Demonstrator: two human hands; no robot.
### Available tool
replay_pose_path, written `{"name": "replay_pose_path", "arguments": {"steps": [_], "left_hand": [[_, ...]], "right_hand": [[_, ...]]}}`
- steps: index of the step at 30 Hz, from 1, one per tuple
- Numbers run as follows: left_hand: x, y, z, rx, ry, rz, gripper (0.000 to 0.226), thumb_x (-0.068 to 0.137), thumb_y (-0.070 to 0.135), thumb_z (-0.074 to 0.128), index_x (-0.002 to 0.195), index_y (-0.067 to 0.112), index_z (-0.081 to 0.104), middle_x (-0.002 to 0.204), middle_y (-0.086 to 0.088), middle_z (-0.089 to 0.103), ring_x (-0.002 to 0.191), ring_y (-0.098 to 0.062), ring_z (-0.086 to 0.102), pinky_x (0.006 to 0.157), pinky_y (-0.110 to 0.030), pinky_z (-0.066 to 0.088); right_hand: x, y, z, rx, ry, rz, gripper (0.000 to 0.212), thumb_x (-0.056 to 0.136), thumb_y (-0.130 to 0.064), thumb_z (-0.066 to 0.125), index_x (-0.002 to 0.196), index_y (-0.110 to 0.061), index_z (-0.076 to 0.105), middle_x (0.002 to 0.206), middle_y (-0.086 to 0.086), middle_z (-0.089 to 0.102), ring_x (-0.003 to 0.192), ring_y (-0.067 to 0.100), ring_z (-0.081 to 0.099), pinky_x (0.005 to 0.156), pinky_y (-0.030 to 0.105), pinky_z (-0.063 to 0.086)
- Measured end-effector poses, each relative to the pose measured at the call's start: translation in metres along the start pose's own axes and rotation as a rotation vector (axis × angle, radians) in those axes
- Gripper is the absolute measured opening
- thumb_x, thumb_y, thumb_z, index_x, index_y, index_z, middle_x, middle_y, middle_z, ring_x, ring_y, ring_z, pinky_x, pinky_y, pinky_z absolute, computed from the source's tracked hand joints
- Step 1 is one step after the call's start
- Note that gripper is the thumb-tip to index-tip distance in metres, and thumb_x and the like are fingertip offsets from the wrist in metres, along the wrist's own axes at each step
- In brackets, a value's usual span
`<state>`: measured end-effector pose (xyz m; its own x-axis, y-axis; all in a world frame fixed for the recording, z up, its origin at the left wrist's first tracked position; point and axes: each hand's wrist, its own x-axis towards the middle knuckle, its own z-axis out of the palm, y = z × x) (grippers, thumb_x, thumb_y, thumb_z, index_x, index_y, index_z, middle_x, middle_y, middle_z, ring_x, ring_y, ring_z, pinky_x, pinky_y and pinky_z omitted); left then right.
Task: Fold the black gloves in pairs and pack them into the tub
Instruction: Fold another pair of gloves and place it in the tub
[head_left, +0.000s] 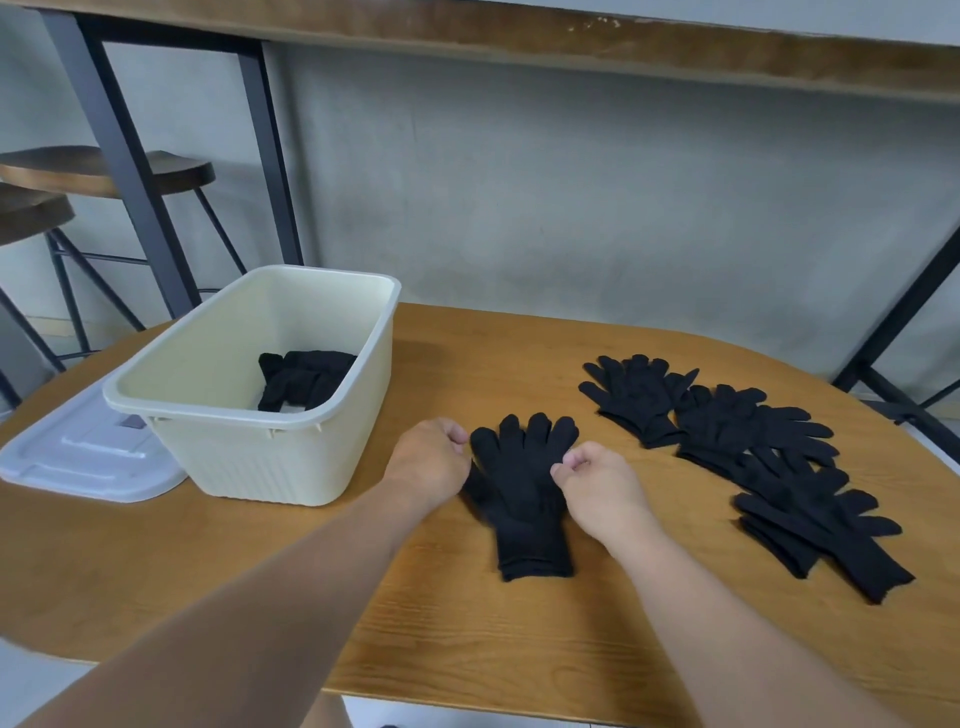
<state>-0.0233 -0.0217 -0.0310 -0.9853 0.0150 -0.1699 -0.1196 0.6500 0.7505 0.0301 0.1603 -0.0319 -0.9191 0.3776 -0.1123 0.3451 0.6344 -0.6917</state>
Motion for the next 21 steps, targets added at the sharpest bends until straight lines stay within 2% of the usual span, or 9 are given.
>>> {"name": "replay_pose_path", "arguments": {"steps": [3,5,8,10,12,13,15,18,21], "left_hand": [[-0.007,-0.005,0.001,0.089,0.018,0.076,0.026,0.090,0.020,0.064,0.116,0.023,0.061,0.109,0.005,0.060,0.094,-0.011,0.058,0.075,-0.020,0.043],[-0.012,-0.006,0.002,0.140,0.035,0.156,0.026,0.089,0.024,0.066,0.115,0.024,0.062,0.108,0.007,0.054,0.091,-0.009,0.056,0.074,-0.019,0.042],[-0.026,-0.002,0.002,0.164,-0.023,0.271,0.008,0.089,0.026,0.066,0.097,0.026,0.066,0.098,0.008,0.056,0.078,-0.006,0.055,0.067,-0.018,0.043],[-0.040,-0.001,0.001,0.191,-0.064,0.328,0.005,0.088,0.026,0.066,0.083,0.027,0.066,0.090,0.010,0.059,0.072,-0.005,0.055,0.063,-0.018,0.045],[-0.055,-0.006,0.004,0.187,-0.098,0.347,0.011,0.087,0.027,0.066,0.076,0.028,0.065,0.089,0.010,0.061,0.073,-0.005,0.057,0.064,-0.021,0.050],[-0.063,-0.008,0.005,0.176,-0.117,0.350,0.011,0.086,0.029,0.067,0.075,0.028,0.065,0.089,0.011,0.061,0.074,-0.006,0.058,0.066,-0.022,0.052],[-0.074,-0.014,0.008,0.190,-0.144,0.367,0.010,0.083,0.036,0.070,0.081,0.028,0.067,0.090,0.012,0.058,0.077,-0.004,0.057,0.069,-0.019,0.050],[-0.079,-0.019,0.011,0.257,-0.171,0.390,0.034,0.075,0.052,0.074,0.098,0.029,0.066,0.095,0.015,0.054,0.079,-0.001,0.053,0.071,-0.015,0.044],[-0.080,-0.017,0.011,0.326,-0.160,0.418,0.046,0.071,0.055,0.076,0.104,0.029,0.056,0.100,0.013,0.050,0.080,-0.003,0.050,0.072,-0.019,0.045]], "right_hand": [[0.002,0.007,0.002,-0.085,-0.025,0.013,0.013,0.095,-0.031,0.059,0.105,-0.023,0.062,0.089,-0.004,0.064,0.080,0.015,0.060,0.073,0.031,0.051],[0.000,0.009,0.001,-0.164,-0.007,-0.001,0.020,0.094,-0.034,0.061,0.112,-0.025,0.060,0.093,-0.005,0.065,0.084,0.016,0.061,0.072,0.030,0.050],[-0.013,0.006,-0.006,-0.176,-0.019,-0.138,0.015,0.088,-0.040,0.067,0.097,-0.029,0.061,0.090,-0.007,0.063,0.077,0.012,0.059,0.065,0.029,0.049],[-0.026,0.007,-0.015,-0.111,-0.184,-0.252,0.015,0.081,-0.041,0.075,0.089,-0.033,0.066,0.090,-0.013,0.057,0.078,0.005,0.057,0.068,0.024,0.047],[-0.036,0.011,-0.020,-0.178,-0.376,-0.318,0.025,0.075,-0.041,0.080,0.097,-0.036,0.069,0.098,-0.016,0.053,0.082,0.001,0.055,0.076,0.023,0.048],[-0.038,0.014,-0.020,-0.249,-0.412,-0.352,0.029,0.076,-0.040,0.080,0.103,-0.036,0.069,0.102,-0.017,0.052,0.082,0.001,0.053,0.079,0.026,0.050],[-0.039,0.019,-0.018,-0.345,-0.358,-0.413,0.025,0.084,-0.036,0.073,0.109,-0.035,0.070,0.107,-0.018,0.052,0.084,0.003,0.053,0.085,0.031,0.052],[-0.039,0.016,-0.019,-0.381,-0.291,-0.467,0.019,0.095,-0.031,0.061,0.109,-0.030,0.073,0.111,-0.016,0.056,0.092,0.007,0.056,0.086,0.030,0.051],[-0.038,0.012,-0.024,-0.452,-0.271,-0.527,0.021,0.098,-0.030,0.055,0.111,-0.030,0.072,0.110,-0.015,0.057,0.094,0.007,0.053,0.085,0.029,0.050]]}}
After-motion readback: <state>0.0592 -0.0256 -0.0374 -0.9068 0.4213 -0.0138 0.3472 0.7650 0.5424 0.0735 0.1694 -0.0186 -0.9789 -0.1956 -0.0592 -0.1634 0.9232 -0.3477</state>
